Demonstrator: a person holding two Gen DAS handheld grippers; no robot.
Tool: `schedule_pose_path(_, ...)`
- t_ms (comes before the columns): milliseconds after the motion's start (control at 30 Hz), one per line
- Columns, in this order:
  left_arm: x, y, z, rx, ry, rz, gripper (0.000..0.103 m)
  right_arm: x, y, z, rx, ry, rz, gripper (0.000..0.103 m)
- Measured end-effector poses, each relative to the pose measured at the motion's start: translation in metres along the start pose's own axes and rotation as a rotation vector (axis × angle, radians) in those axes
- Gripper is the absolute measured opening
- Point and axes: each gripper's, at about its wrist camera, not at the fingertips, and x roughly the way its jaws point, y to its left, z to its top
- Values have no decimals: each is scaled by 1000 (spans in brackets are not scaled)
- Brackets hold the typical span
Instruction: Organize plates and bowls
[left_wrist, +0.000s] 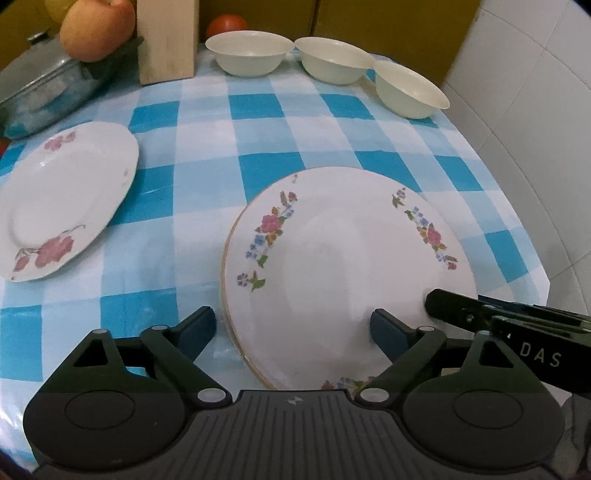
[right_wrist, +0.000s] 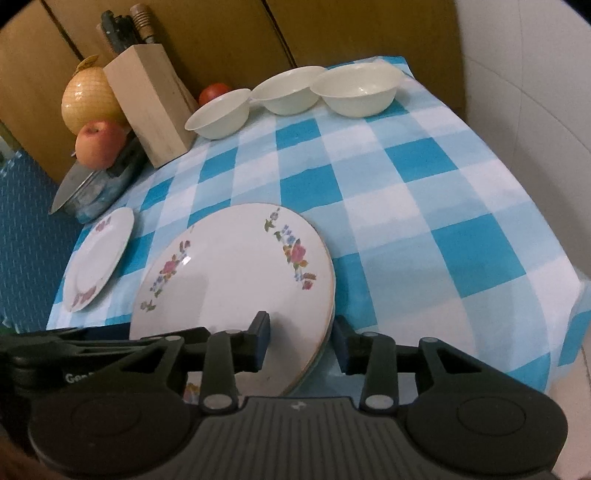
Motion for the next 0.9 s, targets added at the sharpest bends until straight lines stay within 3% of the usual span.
schedule_pose_path(67, 0, -2, 2, 6, -3, -8, 89, 1, 2, 2, -5, 2, -7, 35)
schedule_pose_path(400, 9, 10, 30, -56, -10, 61, 87, 24, 25, 27, -98, 9, -21, 35)
schedule_pose_path(733, 22, 19, 68, -68, -43, 138, 81, 56, 41, 68, -145, -52, -72, 34)
schedule_pose_path(900, 31, 14, 92, -10, -94, 197, 76, 76, 41, 93, -133, -83, -87, 31)
